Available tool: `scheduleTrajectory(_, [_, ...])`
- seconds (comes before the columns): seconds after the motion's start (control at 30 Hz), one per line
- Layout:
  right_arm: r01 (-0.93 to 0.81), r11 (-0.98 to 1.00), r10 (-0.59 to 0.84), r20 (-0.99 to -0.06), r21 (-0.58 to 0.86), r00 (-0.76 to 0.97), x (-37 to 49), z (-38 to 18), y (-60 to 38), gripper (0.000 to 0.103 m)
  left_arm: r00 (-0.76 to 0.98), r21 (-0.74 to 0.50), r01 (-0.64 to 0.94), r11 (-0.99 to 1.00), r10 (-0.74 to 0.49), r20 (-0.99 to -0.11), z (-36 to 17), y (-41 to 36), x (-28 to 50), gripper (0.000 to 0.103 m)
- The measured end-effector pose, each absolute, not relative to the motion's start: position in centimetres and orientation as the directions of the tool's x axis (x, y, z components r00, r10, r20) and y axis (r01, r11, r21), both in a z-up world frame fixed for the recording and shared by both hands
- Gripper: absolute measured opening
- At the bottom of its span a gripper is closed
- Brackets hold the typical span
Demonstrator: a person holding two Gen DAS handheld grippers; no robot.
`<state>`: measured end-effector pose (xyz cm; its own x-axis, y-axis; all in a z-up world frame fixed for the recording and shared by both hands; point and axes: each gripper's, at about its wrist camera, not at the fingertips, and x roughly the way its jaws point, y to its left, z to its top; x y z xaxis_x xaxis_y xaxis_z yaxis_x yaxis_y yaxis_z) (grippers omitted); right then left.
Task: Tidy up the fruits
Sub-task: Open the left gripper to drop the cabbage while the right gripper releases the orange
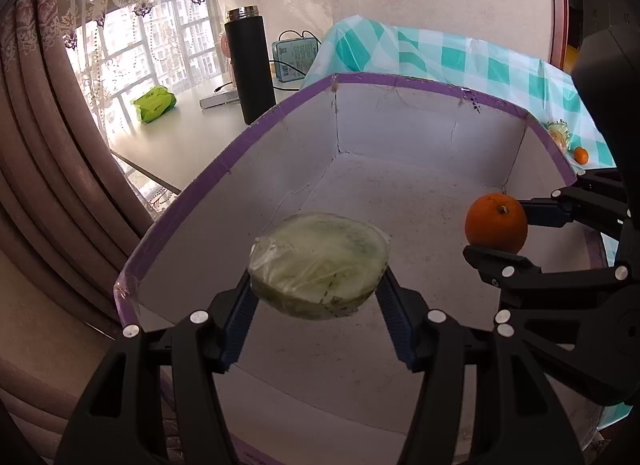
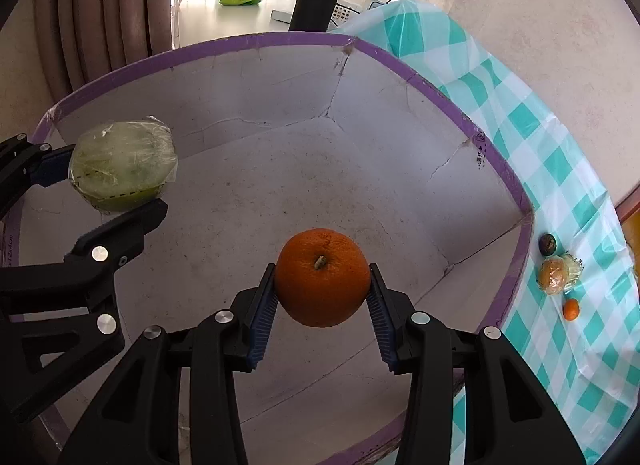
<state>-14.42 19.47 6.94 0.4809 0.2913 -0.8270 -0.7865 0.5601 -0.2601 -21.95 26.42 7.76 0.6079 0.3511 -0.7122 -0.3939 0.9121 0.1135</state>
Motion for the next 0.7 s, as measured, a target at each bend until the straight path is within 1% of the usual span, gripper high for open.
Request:
scheduleTrajectory(0.07, [-0.793,0.525,0.245,-0.837,-0.309,0.489,-14.6,6.1,19.9,0.044,0.581,0.135,-0.376,0.917,0.347,-0.736,7.5,26.2,-21.5,0.064])
scheduleTrajectory(0.23, [-0.812,0.485,0.182,-0.87,-0.326,0.458,-14.3,5.4,20.3,0.044,0.534,0.15,-0.347,0.926,0.326,-0.78,7.0,26.2,-20.8,0.071])
scheduleTrajectory(0.4, [-0.805,0.486,0.172,-0.866,-0.34,0.47,-14.3,5.2,20.2,0.045,0.527,0.149,-0.34,0.928,0.319,-0.788,7.0,26.1,-20.7,0.072])
scheduleTrajectory(0.5, [-0.792,0.493,0.167,-0.854,-0.361,0.493,-14.2,5.3,20.3,0.05,0.528,0.149,-0.341,0.928,0.321,-0.786,7.0,26.1,-20.8,0.073])
scheduleTrajectory(0.57, [-0.778,0.496,0.164,-0.838,-0.387,0.521,-14.3,5.3,20.3,0.06,0.53,0.154,-0.343,0.927,0.326,-0.783,7.1,26.1,-20.8,0.073])
scheduleTrajectory(0.63, [-0.768,0.499,0.166,-0.825,-0.402,0.54,-14.3,5.4,20.3,0.063,0.534,0.158,-0.346,0.925,0.333,-0.778,7.1,26.0,-20.8,0.073])
scheduleTrajectory(0.7, [-0.763,0.509,0.177,-0.818,-0.4,0.547,-14.3,5.6,20.2,0.063,0.535,0.175,-0.367,0.913,0.362,-0.764,7.2,26.0,-20.9,0.076])
